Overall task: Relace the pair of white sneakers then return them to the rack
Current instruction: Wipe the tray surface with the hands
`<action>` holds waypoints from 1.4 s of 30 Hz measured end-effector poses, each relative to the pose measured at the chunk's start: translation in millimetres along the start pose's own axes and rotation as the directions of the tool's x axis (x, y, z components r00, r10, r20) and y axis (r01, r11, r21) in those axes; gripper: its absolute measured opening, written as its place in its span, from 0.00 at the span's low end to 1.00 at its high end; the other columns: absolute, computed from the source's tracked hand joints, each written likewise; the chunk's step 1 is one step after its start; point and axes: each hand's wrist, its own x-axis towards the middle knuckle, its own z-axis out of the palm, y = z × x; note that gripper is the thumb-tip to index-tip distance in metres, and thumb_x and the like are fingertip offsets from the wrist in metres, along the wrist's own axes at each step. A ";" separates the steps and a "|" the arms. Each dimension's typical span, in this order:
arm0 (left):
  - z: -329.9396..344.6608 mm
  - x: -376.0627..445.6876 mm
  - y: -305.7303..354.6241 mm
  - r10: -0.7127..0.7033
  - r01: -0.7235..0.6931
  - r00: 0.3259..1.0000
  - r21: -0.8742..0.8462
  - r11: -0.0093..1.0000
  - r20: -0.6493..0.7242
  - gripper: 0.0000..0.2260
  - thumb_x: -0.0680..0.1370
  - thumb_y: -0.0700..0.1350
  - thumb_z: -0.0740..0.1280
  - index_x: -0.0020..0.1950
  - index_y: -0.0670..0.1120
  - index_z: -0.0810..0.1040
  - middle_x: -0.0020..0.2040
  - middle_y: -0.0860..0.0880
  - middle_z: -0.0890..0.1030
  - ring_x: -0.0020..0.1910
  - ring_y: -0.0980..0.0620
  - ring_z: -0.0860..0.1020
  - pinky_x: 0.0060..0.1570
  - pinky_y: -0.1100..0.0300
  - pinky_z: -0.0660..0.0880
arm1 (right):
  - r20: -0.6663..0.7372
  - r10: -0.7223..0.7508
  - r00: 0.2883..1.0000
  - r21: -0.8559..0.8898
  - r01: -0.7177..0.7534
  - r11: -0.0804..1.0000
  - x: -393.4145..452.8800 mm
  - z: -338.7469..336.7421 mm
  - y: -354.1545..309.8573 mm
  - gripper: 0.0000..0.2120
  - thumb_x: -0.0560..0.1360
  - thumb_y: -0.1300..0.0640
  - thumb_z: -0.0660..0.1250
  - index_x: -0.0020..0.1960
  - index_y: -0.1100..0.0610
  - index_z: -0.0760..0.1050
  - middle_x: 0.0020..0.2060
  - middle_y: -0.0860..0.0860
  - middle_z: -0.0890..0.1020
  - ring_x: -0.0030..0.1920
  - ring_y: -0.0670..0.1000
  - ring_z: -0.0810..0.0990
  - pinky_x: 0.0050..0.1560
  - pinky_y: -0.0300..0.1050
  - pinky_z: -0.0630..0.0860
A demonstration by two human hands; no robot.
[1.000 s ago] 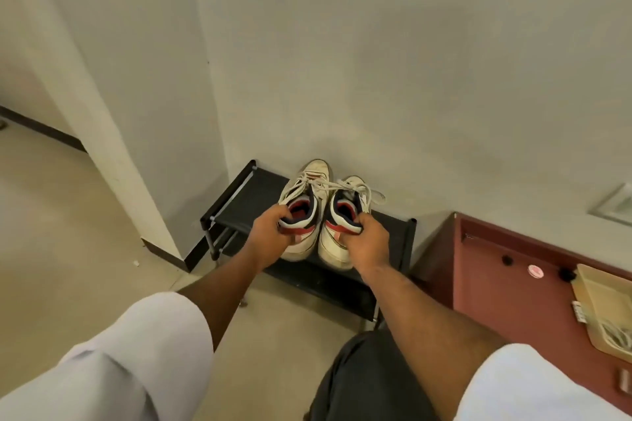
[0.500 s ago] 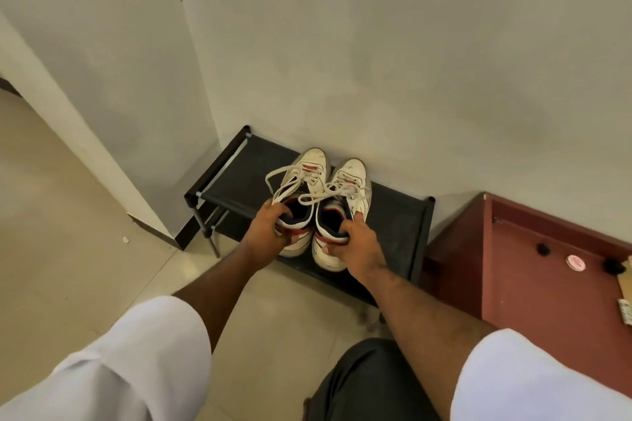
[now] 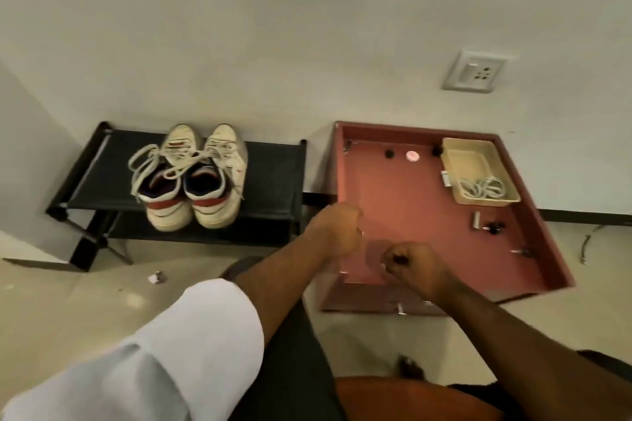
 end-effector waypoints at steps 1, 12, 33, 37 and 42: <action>14.8 6.6 13.3 0.028 -0.033 0.997 0.082 0.996 0.067 0.21 0.78 0.47 0.66 0.69 0.41 0.73 0.67 0.40 0.73 0.67 0.41 0.72 0.66 0.50 0.70 | 0.055 0.051 0.997 -0.047 -0.049 0.998 -14.9 -9.5 22.7 0.09 0.72 0.67 0.70 0.38 0.56 0.82 0.30 0.40 0.79 0.30 0.36 0.77 0.33 0.27 0.69; 106.2 34.4 54.8 -0.261 0.162 0.932 0.355 0.921 0.251 0.36 0.75 0.47 0.73 0.77 0.41 0.59 0.80 0.41 0.55 0.76 0.36 0.58 0.71 0.39 0.64 | 0.358 0.190 0.914 -0.266 -0.095 0.959 -19.1 14.1 161.8 0.19 0.78 0.62 0.63 0.68 0.60 0.72 0.66 0.56 0.75 0.65 0.56 0.74 0.62 0.41 0.67; 120.0 57.6 38.4 -0.365 0.285 0.913 0.358 0.889 0.180 0.38 0.66 0.49 0.80 0.72 0.46 0.68 0.68 0.45 0.71 0.63 0.41 0.74 0.58 0.50 0.74 | 0.545 0.368 0.754 -0.340 -0.203 0.918 1.1 40.8 164.5 0.28 0.81 0.62 0.56 0.79 0.56 0.52 0.79 0.55 0.54 0.77 0.57 0.56 0.75 0.47 0.53; 116.8 58.0 39.7 -0.395 0.304 0.893 0.359 0.882 0.216 0.42 0.65 0.50 0.81 0.74 0.47 0.66 0.71 0.45 0.70 0.67 0.41 0.72 0.62 0.48 0.73 | 0.654 0.399 0.643 -0.402 -0.152 0.903 -25.9 36.2 148.2 0.26 0.80 0.60 0.58 0.77 0.58 0.59 0.76 0.56 0.63 0.74 0.56 0.64 0.73 0.51 0.62; 113.1 59.3 43.8 -0.408 0.325 0.889 0.343 0.882 0.209 0.40 0.66 0.48 0.81 0.74 0.46 0.66 0.70 0.43 0.72 0.66 0.40 0.74 0.64 0.47 0.73 | 0.277 0.179 0.944 -0.192 -0.129 0.973 -30.3 -20.0 125.5 0.11 0.80 0.56 0.62 0.53 0.61 0.81 0.47 0.55 0.80 0.45 0.52 0.76 0.42 0.38 0.65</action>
